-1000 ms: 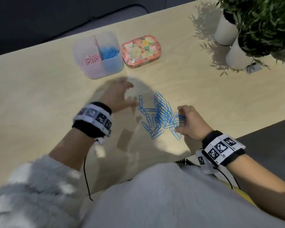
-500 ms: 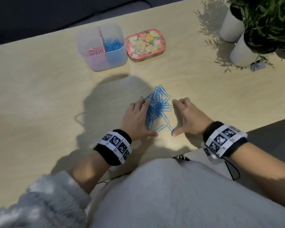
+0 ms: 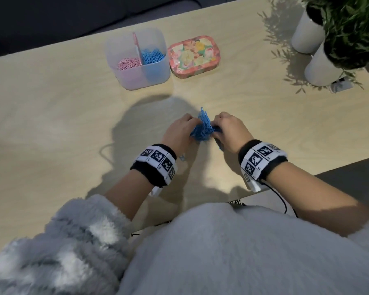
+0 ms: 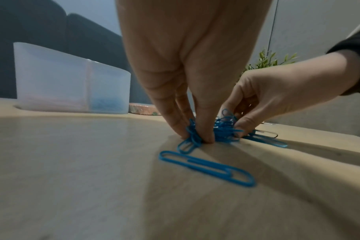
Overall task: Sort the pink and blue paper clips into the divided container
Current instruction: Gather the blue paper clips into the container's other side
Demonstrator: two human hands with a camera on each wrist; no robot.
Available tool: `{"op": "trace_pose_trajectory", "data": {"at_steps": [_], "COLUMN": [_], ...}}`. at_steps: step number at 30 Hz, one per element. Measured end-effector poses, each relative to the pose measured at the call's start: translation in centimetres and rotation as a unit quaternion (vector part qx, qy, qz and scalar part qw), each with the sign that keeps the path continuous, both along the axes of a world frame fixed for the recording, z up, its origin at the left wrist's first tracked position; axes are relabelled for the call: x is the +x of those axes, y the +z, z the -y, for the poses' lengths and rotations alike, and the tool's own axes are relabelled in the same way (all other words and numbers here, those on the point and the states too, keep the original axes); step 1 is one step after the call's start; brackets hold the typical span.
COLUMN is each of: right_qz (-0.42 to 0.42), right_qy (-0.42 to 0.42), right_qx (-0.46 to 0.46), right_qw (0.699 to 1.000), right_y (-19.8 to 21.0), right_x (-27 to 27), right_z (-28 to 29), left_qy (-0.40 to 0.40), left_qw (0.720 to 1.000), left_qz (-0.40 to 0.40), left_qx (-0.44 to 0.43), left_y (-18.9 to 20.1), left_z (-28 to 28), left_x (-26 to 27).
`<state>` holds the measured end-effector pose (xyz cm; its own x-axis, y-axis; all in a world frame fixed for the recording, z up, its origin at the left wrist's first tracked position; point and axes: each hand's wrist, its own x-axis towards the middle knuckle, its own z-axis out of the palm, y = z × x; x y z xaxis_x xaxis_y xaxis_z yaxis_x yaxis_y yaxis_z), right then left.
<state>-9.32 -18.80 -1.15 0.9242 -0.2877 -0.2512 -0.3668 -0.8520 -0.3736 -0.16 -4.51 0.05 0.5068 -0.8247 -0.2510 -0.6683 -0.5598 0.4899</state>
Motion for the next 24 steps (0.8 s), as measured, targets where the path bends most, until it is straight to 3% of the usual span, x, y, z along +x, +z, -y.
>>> {"op": "trace_pose_trajectory", "data": {"at_steps": [6, 12, 18, 24], "right_qz": [-0.010, 0.020, 0.101, 0.101], "right_qy": [0.051, -0.069, -0.099, -0.107], "right_qx": [-0.039, 0.098, 0.230, 0.254], "right_qw": [0.998, 0.993, 0.963, 0.956], "right_y": [0.4, 3.9, 8.6, 10.1], "right_x": [-0.1, 1.8, 11.4, 22.0], "right_z": [0.1, 2.4, 3.1, 0.7], "left_qy": [0.093, 0.166, 0.178, 0.210], "left_qw": [0.993, 0.979, 0.975, 0.960], "left_qz": [-0.063, -0.103, -0.103, -0.142], "left_qx": [-0.036, -0.055, -0.084, -0.116], "left_y": [-0.3, 0.2, 1.0, 2.1], "left_z": [-1.2, -2.9, -4.4, -5.6], "left_x": [0.5, 1.1, 1.4, 2.9]}}
